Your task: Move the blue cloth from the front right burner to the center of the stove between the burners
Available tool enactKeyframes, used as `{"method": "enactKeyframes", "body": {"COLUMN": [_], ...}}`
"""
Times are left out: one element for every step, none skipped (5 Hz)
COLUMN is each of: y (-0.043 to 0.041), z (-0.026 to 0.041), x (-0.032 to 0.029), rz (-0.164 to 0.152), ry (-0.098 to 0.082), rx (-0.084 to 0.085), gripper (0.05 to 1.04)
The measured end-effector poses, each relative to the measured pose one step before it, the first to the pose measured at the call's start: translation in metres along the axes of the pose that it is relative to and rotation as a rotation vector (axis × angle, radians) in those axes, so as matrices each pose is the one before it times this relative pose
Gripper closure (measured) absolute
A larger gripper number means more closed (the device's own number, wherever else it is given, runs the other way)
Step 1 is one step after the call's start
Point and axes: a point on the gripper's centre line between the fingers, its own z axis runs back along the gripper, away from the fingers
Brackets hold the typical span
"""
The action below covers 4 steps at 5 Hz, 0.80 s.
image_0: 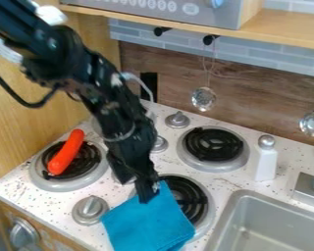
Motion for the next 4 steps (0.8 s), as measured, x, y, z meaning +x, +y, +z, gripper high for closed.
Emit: {"method": "enactKeyframes", "body": {"y": [-0.00587, -0.00922, -0.00767, 0.00076], "z": [-0.02000, -0.00185, -0.00334, -0.00647], "x": [-0.00159, 0.00284, -0.00462, -0.00215], "rz": [-0.0433, -0.0445, -0.0312, -0.0087], "ry": [0.0384, 0.0014, 0.0193, 0.0064], "rx": [0.0156, 0.0136, 0.0068, 0.0092], "gripper": [0.083, 0.083, 0.083, 0.137]}}
